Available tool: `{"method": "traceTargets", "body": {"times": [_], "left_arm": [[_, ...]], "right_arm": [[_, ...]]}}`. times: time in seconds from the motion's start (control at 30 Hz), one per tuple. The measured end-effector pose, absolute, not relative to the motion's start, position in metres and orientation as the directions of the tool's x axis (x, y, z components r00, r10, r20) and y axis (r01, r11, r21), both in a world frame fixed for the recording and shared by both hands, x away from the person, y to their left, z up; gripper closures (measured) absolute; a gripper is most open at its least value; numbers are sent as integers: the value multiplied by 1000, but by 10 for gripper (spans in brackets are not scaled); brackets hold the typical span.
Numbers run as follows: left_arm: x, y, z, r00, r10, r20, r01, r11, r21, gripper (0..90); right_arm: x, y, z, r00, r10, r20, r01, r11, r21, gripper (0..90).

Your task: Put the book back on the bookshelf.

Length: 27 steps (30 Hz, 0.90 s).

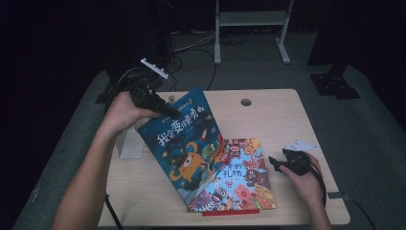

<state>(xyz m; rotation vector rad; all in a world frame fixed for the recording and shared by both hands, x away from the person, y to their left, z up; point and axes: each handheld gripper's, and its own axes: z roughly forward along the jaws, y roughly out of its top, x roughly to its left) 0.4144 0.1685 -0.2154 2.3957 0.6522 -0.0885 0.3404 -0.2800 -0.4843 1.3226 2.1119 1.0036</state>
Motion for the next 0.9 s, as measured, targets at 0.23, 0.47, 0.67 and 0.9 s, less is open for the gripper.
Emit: {"method": "traceTargets", "body": {"times": [0.23, 0.47, 0.67, 0.9], "left_arm": [[404, 154, -196, 889, 412, -199, 448, -698, 559, 787], [394, 150, -187, 900, 398, -179, 424, -702, 571, 825], [390, 157, -184, 897, 412, -162, 425, -697, 577, 825], [385, 180, -177, 879, 449, -159, 447, -663, 600, 824]], "right_arm": [[351, -295, -492, -376, 927, -13, 590, 251, 767, 296], [359, -297, -502, -358, 934, -12, 610, 244, 754, 281], [363, -299, -503, -335, 942, 6, 623, 217, 751, 256], [364, -300, -503, -310, 950, 17, 639, 195, 744, 209]]}}
